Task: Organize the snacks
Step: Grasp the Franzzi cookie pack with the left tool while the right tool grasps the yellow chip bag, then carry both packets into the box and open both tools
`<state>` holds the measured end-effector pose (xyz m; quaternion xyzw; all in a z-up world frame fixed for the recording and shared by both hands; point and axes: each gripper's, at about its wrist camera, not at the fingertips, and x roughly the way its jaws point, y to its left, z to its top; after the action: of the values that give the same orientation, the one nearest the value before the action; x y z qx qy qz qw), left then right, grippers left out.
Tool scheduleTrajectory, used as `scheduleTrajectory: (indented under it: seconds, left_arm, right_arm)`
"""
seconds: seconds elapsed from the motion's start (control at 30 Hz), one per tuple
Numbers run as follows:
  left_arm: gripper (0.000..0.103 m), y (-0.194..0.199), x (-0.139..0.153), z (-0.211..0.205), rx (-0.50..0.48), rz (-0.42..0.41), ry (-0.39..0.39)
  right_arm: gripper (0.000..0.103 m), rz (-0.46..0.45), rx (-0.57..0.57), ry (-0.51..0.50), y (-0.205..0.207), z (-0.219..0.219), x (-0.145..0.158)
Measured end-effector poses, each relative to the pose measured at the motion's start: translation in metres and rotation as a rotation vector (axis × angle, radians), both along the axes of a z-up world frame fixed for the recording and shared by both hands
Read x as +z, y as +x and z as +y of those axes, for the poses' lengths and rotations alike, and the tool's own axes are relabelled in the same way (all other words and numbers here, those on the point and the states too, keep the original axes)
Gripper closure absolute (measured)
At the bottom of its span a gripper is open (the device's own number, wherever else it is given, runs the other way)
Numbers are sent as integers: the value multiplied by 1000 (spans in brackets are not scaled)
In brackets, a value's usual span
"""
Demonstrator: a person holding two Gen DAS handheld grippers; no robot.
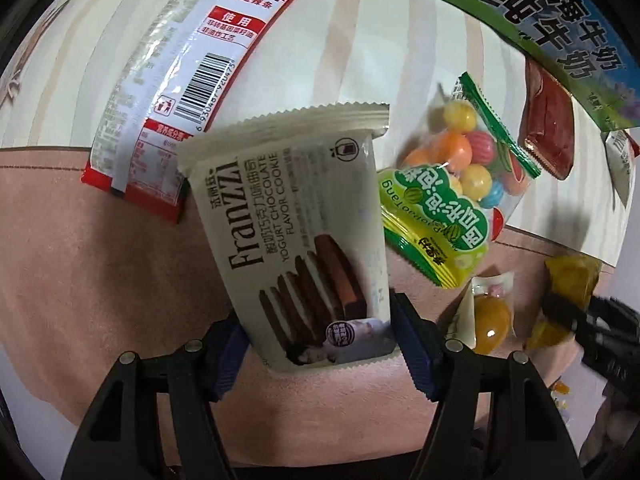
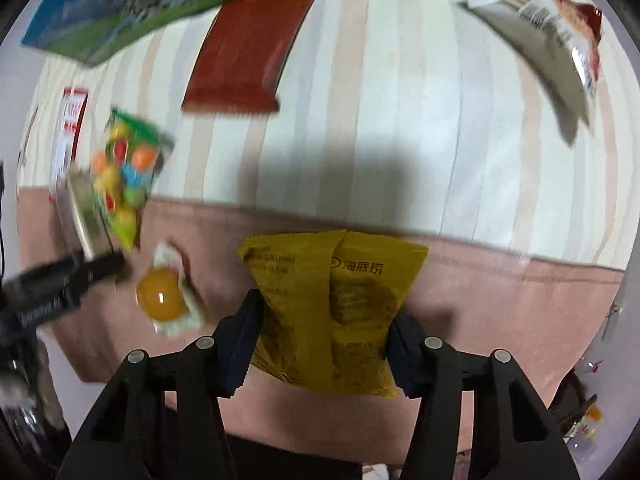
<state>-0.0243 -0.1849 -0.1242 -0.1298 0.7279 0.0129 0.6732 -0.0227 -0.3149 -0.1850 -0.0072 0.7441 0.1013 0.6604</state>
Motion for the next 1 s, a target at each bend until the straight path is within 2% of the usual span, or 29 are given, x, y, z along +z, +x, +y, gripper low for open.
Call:
scheduleTrajectory:
  seconds: [0.27, 0.43, 0.47, 0.5, 0.53, 0.57, 0.6, 0.67, 0.83, 0.93, 1.0]
  left_arm:
    - [37, 17, -2, 16, 45, 9, -22]
    - [37, 34, -1, 37, 76, 3, -29]
    - [39, 38, 1, 42, 82, -1, -28]
    - [45, 39, 2, 43, 82, -4, -15]
    - [45, 39, 6, 48, 78, -15, -6]
    - [45, 41, 12, 53, 72, -23, -5]
    - [45, 46, 21, 61, 62, -25, 6]
    - [45, 31, 36, 55, 31, -32, 34]
    - [46, 3, 47, 50, -30, -16, 64]
    - [47, -3, 65, 42, -54, -48, 63]
    - [48, -2, 84, 34, -67, -83, 51]
  right_arm:
    - [22, 7, -123, 57, -17, -28, -7]
    - [19, -10, -152, 39, -28, -27, -12]
    - [19, -19, -154, 34, -30, -26, -12]
    - [19, -27, -160, 30, -30, -27, -15]
    - [22, -41, -166, 22, -33, -26, -16]
    - [33, -49, -167, 5, -35, -22, -17]
    - [38, -64, -167, -28, -27, -24, -32]
    - [46, -81, -180, -21, -33, -28, -28]
    - [52, -90, -212, 28, -42, -46, -16]
    - [52, -90, -235, 89, -41, -53, -1]
    - [53, -116, -236, 122, -43, -51, 20]
